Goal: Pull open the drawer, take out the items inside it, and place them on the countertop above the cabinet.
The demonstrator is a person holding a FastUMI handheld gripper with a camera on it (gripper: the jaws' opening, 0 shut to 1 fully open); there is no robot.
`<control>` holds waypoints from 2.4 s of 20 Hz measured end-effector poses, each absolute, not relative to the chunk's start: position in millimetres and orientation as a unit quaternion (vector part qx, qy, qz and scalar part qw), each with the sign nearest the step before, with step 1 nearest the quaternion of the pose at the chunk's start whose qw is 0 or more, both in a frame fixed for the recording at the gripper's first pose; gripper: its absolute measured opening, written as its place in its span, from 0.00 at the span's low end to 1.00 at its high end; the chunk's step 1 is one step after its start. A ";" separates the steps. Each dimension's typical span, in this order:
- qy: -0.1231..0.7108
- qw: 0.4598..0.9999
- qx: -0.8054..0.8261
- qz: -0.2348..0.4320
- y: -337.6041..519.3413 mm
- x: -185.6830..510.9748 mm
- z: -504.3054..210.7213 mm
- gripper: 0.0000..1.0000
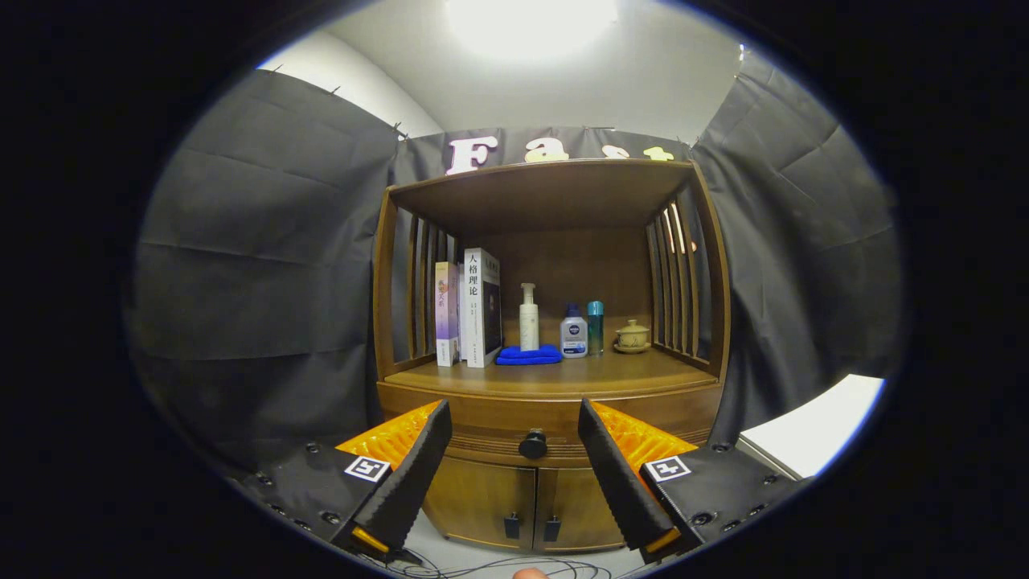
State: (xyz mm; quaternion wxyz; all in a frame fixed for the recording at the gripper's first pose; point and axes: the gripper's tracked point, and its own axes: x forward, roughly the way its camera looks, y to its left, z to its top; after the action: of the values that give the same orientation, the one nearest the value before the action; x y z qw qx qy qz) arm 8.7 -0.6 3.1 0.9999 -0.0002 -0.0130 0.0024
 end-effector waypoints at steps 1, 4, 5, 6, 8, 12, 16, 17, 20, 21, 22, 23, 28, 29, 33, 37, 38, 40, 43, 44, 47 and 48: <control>-0.014 1.000 0.000 0.003 -0.5 11.8 3.1 0.99; -0.023 1.000 -0.007 0.003 -1.5 22.3 4.9 0.99; -0.026 1.000 -0.009 0.001 -2.6 27.2 3.8 0.99; -0.027 1.000 -0.011 0.001 -2.9 32.7 2.3 0.99; -0.024 1.000 -0.014 -0.006 -8.3 45.0 -3.3 0.99; -0.012 1.000 -0.005 -0.017 -15.8 71.2 -16.1 0.99; 0.006 1.000 -0.008 -0.022 -17.4 97.9 -34.4 0.99; 0.009 1.000 -0.012 -0.023 -17.0 104.3 -39.1 0.99; 0.023 0.999 -0.020 -0.020 -10.9 119.8 -53.6 0.99; 0.027 0.999 -0.018 -0.019 -10.1 125.1 -58.3 0.99; 0.031 0.999 -0.017 -0.022 -10.8 130.0 -62.6 0.99; 0.035 0.999 -0.015 -0.025 -10.3 133.9 -67.5 0.99; 0.067 0.997 0.005 -0.033 -10.1 151.4 -91.6 0.99; 0.074 0.997 0.008 -0.036 -11.6 155.0 -97.1 0.99; 0.105 0.993 0.009 -0.045 -19.4 164.7 -122.2 0.99; 0.121 0.991 0.006 -0.048 -21.1 167.3 -135.6 0.85; 0.125 0.991 0.004 -0.046 -19.7 167.7 -138.8 0.80; 0.129 0.990 -0.001 -0.047 -20.1 169.5 -140.5 0.78; 0.127 0.991 -0.003 -0.050 -22.4 168.3 -136.7 0.69; 0.130 0.990 -0.004 -0.049 -19.5 172.1 -142.0 0.64; 0.134 0.990 -0.002 -0.053 -21.7 166.5 -142.6 0.50; 0.139 0.989 -0.004 -0.052 -20.9 172.9 -149.4 0.46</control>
State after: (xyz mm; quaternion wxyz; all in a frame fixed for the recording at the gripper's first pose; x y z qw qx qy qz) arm 172.9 -20.9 -149.4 0.9890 -0.0038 0.1388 -0.0515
